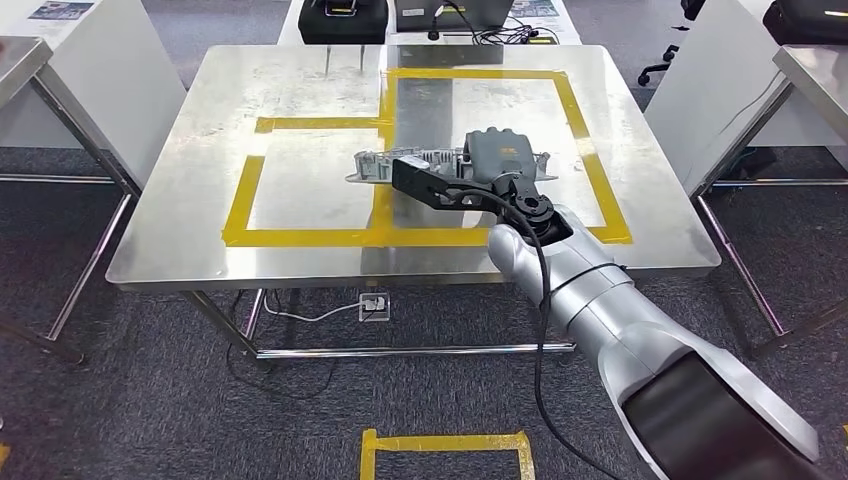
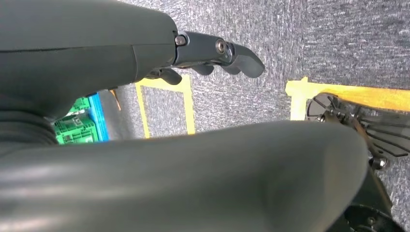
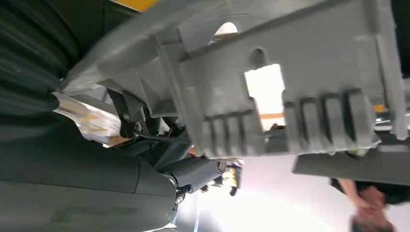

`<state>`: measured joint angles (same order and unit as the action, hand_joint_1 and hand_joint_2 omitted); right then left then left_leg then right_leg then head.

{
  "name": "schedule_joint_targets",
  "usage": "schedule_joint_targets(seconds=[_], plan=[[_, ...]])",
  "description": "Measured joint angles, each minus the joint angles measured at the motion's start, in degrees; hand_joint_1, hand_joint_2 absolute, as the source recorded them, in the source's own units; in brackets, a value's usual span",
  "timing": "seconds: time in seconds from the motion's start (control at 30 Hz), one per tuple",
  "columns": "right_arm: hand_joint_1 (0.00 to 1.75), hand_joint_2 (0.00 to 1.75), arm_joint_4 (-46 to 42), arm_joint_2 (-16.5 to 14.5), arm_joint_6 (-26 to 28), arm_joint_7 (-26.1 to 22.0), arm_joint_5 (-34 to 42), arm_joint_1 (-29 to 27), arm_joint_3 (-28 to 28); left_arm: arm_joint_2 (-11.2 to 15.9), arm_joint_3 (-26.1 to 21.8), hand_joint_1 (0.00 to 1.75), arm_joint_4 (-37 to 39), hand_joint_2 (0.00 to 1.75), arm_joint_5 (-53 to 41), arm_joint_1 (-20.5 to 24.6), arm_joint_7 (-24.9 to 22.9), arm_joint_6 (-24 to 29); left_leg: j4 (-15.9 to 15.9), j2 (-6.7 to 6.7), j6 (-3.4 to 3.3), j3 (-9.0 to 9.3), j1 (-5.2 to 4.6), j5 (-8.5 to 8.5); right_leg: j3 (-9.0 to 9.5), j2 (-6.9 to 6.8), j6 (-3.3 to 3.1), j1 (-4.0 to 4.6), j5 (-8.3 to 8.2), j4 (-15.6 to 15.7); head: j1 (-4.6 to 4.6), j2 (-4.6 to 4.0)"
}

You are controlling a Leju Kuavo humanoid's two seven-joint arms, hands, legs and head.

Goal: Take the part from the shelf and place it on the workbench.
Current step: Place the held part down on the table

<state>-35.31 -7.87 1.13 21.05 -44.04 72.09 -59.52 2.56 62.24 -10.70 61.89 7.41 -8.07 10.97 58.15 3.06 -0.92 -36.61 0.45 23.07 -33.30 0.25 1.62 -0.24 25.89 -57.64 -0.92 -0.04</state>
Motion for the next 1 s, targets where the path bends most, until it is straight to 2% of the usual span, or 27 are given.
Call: schedule_joint_targets(seconds=[0.33, 0.57, 0.8, 1.0], plan=[[1.75, 1.75, 6.39, -0.56, 0.16, 0.59, 1.05, -0.16, 0.24, 0.77, 0.00, 0.00, 0.08, 0.00, 0.62, -0.34, -0.29, 0.54, 0.00, -0.06, 0.00, 0.01, 0.00, 0.00, -0.01, 0.02, 0.02, 0.00, -0.01, 0.00, 0.08, 0.00], [1.75, 1.75, 8.96, -1.23, -1.15, 2.74, 4.28, -2.64, 0.77, 0.91, -0.02, 0.00, 0.08, 0.00, 1.79, -0.36, -0.75, 0.80, 0.00, -0.06, 0.00, 0.04, 0.00, 0.00, -0.04, 0.03, 0.00, -0.01, 0.01, 0.01, 0.10, 0.00], [1.75, 1.75, 10.69, 0.65, 3.42, 6.00, 6.27, -4.02, 2.52, 1.57, -0.04, 0.00, 0.08, 0.00, 2.47, -0.45, -1.89, 1.28, 0.00, -0.04, -0.01, 0.08, -0.01, 0.00, 0.00, 0.02, 0.03, -0.02, -0.02, 0.09, 0.06, 0.00], [1.75, 1.75, 11.67, 1.81, 4.16, 7.79, 6.46, -4.39, 3.58, 1.96, -0.04, 0.00, 0.08, 0.00, 2.42, -0.44, -3.10, 1.56, 0.01, -0.12, -0.02, 0.11, -0.01, -0.01, 0.07, 0.08, 0.08, -0.02, -0.06, 0.14, 0.03, 0.00]])
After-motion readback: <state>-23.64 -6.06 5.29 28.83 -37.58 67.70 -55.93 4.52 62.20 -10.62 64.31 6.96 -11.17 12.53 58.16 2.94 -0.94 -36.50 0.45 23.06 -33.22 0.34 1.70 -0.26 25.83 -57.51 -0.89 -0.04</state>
